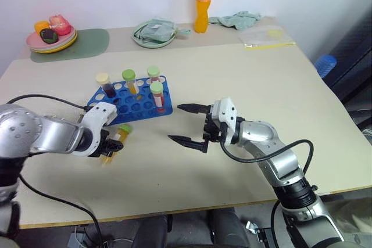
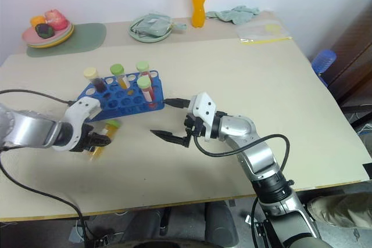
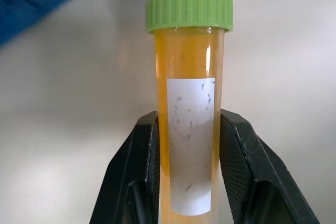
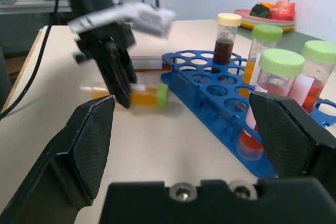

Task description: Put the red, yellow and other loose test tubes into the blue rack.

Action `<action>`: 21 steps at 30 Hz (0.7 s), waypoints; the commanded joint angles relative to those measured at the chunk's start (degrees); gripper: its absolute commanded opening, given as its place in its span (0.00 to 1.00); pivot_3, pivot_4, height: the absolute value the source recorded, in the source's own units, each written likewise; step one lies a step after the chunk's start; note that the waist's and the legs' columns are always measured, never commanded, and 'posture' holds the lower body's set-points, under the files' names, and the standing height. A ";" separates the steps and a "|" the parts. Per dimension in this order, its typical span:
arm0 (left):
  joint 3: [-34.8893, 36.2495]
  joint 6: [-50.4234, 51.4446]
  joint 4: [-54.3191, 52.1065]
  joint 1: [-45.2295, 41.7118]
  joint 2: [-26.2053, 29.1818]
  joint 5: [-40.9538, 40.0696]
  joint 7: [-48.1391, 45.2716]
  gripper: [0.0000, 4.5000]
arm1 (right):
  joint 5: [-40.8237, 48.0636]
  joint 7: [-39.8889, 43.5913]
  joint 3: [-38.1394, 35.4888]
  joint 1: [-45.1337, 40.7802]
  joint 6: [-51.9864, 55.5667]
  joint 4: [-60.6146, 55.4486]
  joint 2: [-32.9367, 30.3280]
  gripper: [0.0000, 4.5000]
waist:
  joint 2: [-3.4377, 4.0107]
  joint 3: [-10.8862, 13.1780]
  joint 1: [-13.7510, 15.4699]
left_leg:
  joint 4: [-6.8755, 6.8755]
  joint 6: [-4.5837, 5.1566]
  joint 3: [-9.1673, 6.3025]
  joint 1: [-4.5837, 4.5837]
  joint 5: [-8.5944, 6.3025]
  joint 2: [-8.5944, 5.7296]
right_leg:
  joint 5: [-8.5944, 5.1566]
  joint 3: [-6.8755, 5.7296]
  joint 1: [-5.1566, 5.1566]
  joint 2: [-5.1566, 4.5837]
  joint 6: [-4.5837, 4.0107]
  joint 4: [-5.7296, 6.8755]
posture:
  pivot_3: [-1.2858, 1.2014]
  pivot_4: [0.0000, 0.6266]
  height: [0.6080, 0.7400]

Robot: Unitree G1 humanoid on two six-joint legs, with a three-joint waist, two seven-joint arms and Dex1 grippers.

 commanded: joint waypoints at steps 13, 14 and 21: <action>-10.19 -71.05 -8.31 11.23 -36.60 69.57 3.78 0.29 | 0.96 -5.71 -1.38 0.61 2.78 1.63 4.57 1.00 | -0.16 -0.14 3.21 | 0.17 0.12 0.25 0.07 -0.08 -0.21 | 0.08 -0.16 0.39 -0.11 0.05 -0.26 | 0.52 0.24 1.00; -11.50 -74.08 -6.18 10.95 -38.28 71.76 3.30 0.29 | 0.99 -6.08 -1.41 0.70 3.02 1.54 4.84 1.00 | -0.17 -0.15 3.17 | 0.17 0.13 0.24 0.06 -0.08 -0.21 | 0.08 -0.17 0.38 -0.10 0.05 -0.26 | 0.52 0.24 1.00; -13.89 -94.73 13.47 6.59 -48.52 81.92 3.48 0.29 | 1.11 -7.71 -1.84 1.14 4.23 0.54 5.02 1.00 | -0.16 -0.15 2.84 | 0.18 0.14 0.25 0.07 -0.08 -0.20 | 0.08 -0.18 0.34 -0.07 0.06 -0.21 | 0.52 0.24 1.00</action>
